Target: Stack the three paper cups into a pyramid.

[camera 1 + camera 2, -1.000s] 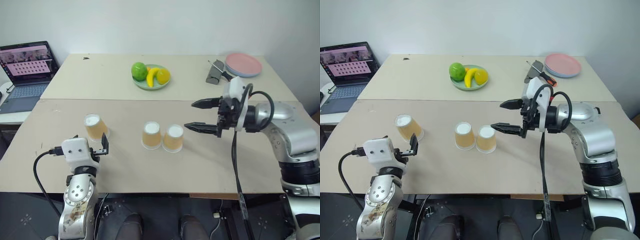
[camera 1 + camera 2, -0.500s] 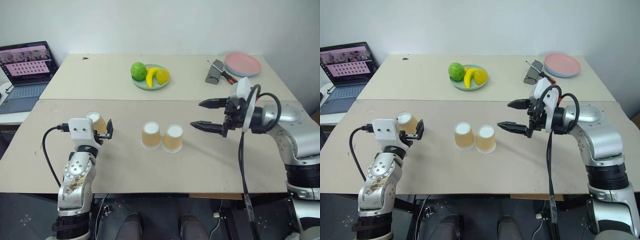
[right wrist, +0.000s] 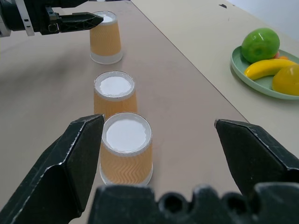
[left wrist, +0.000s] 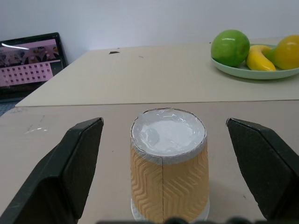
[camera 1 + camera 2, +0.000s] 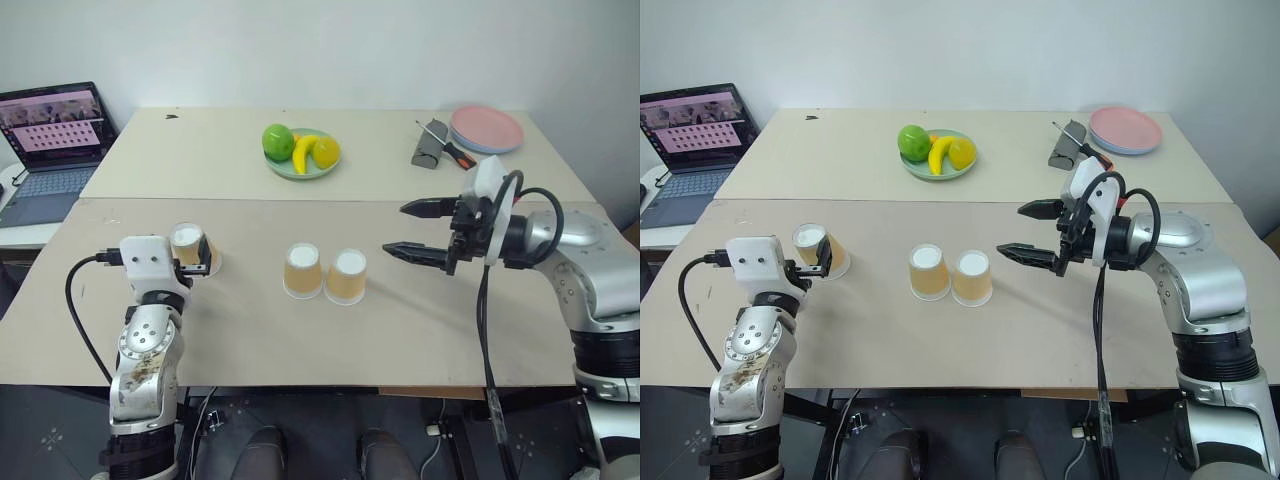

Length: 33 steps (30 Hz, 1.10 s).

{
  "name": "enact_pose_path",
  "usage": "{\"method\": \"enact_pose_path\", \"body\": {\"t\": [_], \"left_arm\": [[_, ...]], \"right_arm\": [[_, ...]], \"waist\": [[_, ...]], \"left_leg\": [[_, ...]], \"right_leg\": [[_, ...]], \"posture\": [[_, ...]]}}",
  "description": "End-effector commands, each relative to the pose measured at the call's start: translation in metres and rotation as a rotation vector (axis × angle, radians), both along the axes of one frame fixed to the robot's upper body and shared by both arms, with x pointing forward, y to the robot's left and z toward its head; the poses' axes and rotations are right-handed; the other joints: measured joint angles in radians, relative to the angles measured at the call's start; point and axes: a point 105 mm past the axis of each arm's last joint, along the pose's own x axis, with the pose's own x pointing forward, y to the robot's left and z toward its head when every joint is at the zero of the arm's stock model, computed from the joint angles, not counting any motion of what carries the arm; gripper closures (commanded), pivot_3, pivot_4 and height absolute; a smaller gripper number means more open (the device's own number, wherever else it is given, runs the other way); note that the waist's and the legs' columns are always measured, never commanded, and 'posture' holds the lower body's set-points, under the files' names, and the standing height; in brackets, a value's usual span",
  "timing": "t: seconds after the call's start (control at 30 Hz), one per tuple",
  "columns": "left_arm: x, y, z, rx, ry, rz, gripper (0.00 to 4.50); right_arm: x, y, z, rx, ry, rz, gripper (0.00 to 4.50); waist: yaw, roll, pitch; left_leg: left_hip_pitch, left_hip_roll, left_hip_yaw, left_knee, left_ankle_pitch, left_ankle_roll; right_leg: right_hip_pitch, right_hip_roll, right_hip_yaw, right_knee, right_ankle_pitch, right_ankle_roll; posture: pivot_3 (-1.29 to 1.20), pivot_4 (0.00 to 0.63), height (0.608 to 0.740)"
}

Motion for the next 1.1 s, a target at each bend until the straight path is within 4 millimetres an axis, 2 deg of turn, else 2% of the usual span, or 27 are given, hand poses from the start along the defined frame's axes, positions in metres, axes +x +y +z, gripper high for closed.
{"method": "enact_pose_path", "body": {"t": [0.03,0.23,0.57,0.67,0.93,1.03,1.1], "left_arm": [[0.003,0.002,-0.005,-0.043,0.027,-0.016,0.00],[0.008,-0.002,-0.009,-0.048,0.045,-0.047,0.00],[0.035,-0.008,0.003,-0.022,0.043,-0.121,0.00],[0.042,-0.013,0.001,-0.026,0.071,-0.146,0.00],[0.043,-0.014,-0.002,-0.032,0.080,-0.150,0.00],[0.042,-0.014,-0.001,-0.029,0.074,-0.153,0.76],[0.043,-0.014,0.000,-0.010,0.076,-0.156,1.49]], "right_arm": [[-0.006,0.002,0.012,0.017,-0.046,0.024,0.06],[-0.006,0.001,0.012,0.021,-0.048,0.019,0.06],[-0.005,0.000,0.009,0.014,-0.052,0.004,0.06],[-0.006,0.001,0.010,0.017,-0.054,0.007,0.06],[-0.005,-0.001,0.010,0.016,-0.057,-0.009,0.06],[-0.005,-0.001,0.008,0.013,-0.055,-0.012,0.00],[-0.005,0.001,0.007,0.011,-0.052,-0.010,0.00]], "waist": [[0.000,0.000,0.000],[0.000,0.000,0.000],[0.001,0.000,0.000],[0.001,0.000,0.000],[0.000,0.000,0.000],[0.000,0.000,0.000],[0.000,0.000,0.000]], "left_leg": [[0.000,0.000,0.000,0.000,0.000,0.000],[0.000,0.000,0.000,0.000,0.000,0.000],[0.000,0.000,0.000,0.000,0.000,0.000],[0.000,0.000,0.000,0.000,0.000,0.000],[0.000,0.000,0.000,0.000,0.000,0.000],[0.000,0.000,0.000,0.000,0.000,0.000],[0.000,0.000,0.000,0.000,0.000,0.000]], "right_leg": [[0.000,0.000,0.000,0.000,0.000,0.000],[0.000,0.000,0.000,0.000,0.000,0.000],[0.000,0.000,0.000,0.000,0.000,0.000],[0.000,0.000,0.000,0.000,0.000,0.000],[0.000,0.000,0.000,0.000,0.000,0.000],[0.000,0.000,0.000,0.000,0.000,0.000],[0.000,0.000,0.000,0.000,0.000,0.000]], "posture": [[0.00,0.150,0.740],[0.00,0.150,0.740],[0.00,0.150,0.740],[0.00,0.150,0.740],[0.00,0.150,0.740],[0.00,0.150,0.740],[0.00,0.150,0.740]]}}
